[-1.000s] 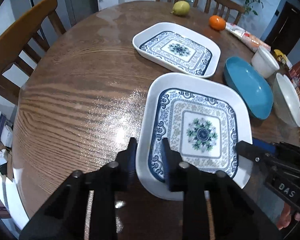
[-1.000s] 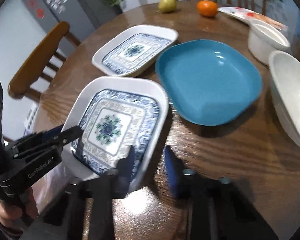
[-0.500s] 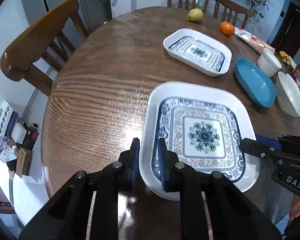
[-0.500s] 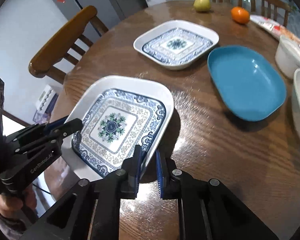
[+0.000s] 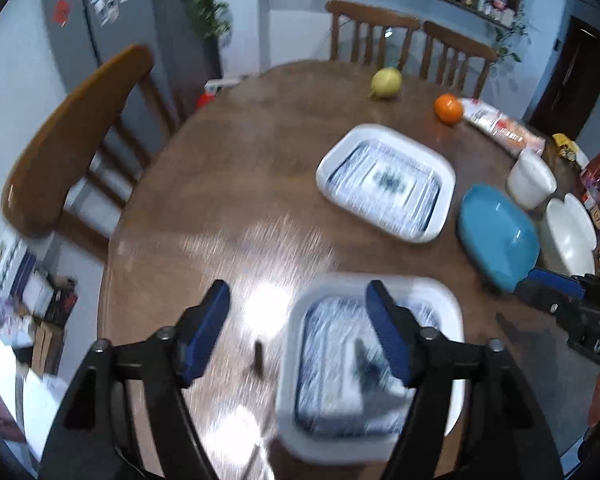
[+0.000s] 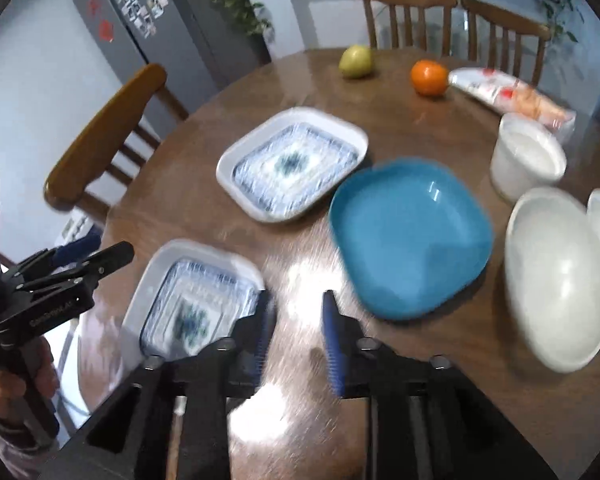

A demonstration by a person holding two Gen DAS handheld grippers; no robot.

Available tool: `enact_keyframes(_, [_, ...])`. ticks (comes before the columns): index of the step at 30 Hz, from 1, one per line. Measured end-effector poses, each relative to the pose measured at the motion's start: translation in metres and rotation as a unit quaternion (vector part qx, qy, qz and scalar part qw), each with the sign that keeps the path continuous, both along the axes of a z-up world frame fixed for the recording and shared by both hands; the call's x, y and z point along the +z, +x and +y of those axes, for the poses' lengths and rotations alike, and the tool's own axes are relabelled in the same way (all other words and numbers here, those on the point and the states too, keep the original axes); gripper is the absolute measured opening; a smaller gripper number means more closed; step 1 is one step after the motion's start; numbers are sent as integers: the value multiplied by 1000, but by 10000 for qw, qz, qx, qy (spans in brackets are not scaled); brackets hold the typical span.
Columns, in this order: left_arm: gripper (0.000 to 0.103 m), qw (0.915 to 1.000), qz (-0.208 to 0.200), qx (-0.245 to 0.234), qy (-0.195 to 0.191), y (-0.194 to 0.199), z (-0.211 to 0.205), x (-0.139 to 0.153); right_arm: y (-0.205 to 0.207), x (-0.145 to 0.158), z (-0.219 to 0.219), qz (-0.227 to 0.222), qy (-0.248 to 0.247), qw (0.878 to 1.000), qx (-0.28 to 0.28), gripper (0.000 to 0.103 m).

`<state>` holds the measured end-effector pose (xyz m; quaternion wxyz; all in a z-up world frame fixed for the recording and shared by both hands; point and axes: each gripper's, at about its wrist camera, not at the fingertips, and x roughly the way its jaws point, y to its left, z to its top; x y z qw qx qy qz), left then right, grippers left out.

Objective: Organize plates and bowls

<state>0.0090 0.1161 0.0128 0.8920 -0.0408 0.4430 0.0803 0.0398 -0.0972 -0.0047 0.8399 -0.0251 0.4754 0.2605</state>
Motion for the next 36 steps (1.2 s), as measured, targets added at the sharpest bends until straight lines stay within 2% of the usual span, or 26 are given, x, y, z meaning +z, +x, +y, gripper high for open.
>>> enact_keyframes(2, [74, 9998, -73, -26, 164, 20, -4, 6, 12, 10, -1, -62, 161, 9998, -71, 53])
enact_keyframes(5, [74, 9997, -88, -59, 230, 49, -4, 12, 36, 19, -1, 45, 496, 9985, -238, 53])
enact_keyframes(9, [74, 9992, -122, 28, 367, 82, 0, 12, 75, 14, 6, 529, 1015, 9928, -344, 53])
enact_keyframes(13, [74, 9991, 61, -30, 412, 114, 5, 2, 106, 2, 17, 973, 1169, 9869, -543, 53])
enact_keyframes(17, [74, 9991, 191, -109, 351, 129, 6, -11, 131, -13, 23, 1159, 874, 9852, -910, 53])
enact_keyframes(21, [74, 9989, 340, -144, 274, 144, 7, -25, 147, -27, 27, 1277, 668, 9841, -1042, 53])
enact_keyframes(28, [72, 9976, 648, -137, 211, 161, 13, -55, 159, -52, 40, 1447, 373, 9841, -959, 47])
enact_keyframes(29, [70, 9973, 684, -154, 194, 162, 13, -57, 160, -54, 42, 1442, 317, 9846, -935, 44])
enact_keyframes(31, [53, 9969, 750, -221, 50, 162, 15, -61, 163, -56, 44, 1419, 175, 9859, -870, 39])
enact_keyframes(33, [25, 9968, 724, -256, -232, 162, 19, -63, 165, -58, 47, 1348, 29, 9876, -807, 21])
enact_keyframes(34, [17, 9960, 726, -316, -418, 162, 20, -61, 166, -58, 47, 1288, -29, 9885, -791, 17])
enact_keyframes(36, [18, 9957, 750, -353, -413, 161, 18, -61, 167, -58, 50, 1219, -91, 9896, -754, 15])
